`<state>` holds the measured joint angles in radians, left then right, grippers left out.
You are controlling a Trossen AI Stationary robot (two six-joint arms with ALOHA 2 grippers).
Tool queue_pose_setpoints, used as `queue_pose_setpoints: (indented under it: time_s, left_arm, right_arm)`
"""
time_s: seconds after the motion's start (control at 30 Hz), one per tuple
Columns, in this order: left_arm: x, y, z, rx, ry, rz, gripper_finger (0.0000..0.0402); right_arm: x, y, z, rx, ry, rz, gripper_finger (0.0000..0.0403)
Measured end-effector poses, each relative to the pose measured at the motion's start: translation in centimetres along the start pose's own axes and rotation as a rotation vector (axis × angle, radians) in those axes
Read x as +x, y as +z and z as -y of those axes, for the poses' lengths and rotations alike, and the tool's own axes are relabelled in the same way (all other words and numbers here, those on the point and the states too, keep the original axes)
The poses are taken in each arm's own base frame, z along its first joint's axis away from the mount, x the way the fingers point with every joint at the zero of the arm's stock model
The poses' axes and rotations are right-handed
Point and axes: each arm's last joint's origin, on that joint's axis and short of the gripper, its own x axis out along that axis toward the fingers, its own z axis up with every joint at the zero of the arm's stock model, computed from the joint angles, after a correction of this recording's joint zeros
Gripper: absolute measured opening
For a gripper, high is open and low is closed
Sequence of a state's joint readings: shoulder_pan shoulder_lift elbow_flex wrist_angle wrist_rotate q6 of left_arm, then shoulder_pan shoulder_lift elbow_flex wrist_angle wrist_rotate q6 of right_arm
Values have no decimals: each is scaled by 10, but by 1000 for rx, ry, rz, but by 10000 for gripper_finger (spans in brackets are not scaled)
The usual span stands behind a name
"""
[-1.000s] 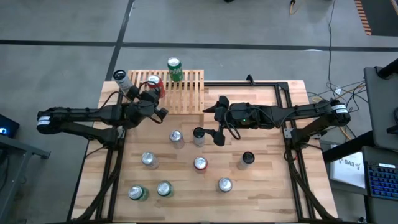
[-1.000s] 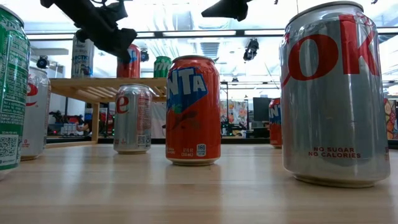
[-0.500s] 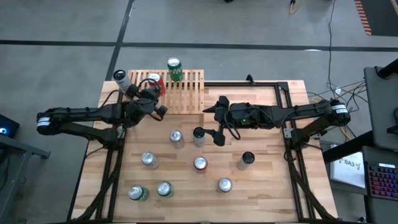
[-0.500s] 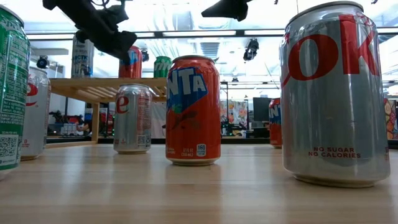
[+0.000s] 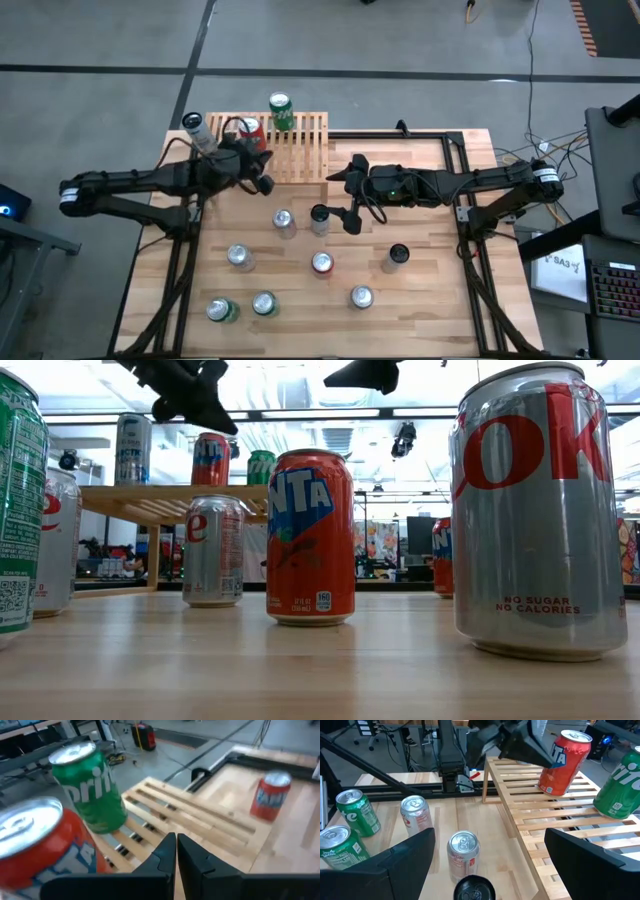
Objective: Place canned beverage on shelf
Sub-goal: Put the middle orange soda can on the shelf
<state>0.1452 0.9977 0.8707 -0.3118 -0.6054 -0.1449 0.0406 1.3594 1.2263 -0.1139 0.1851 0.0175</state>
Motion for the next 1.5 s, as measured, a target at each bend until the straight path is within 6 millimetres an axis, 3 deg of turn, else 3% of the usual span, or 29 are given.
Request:
queue_pose_setpoints:
  time_s: [0.53,1.03,1.5]
  left_arm:
    - [21,-4,3,53,222,-38,0]
    - [39,-9,-5,63,300,-87,0]
    - [41,-10,-7,71,369,-85,0]
  right_arm:
    - [0,0,0,11,0,-4,364]
    - [0,0,0,12,0,-4,364]
    - [0,0,0,8,0,-4,364]
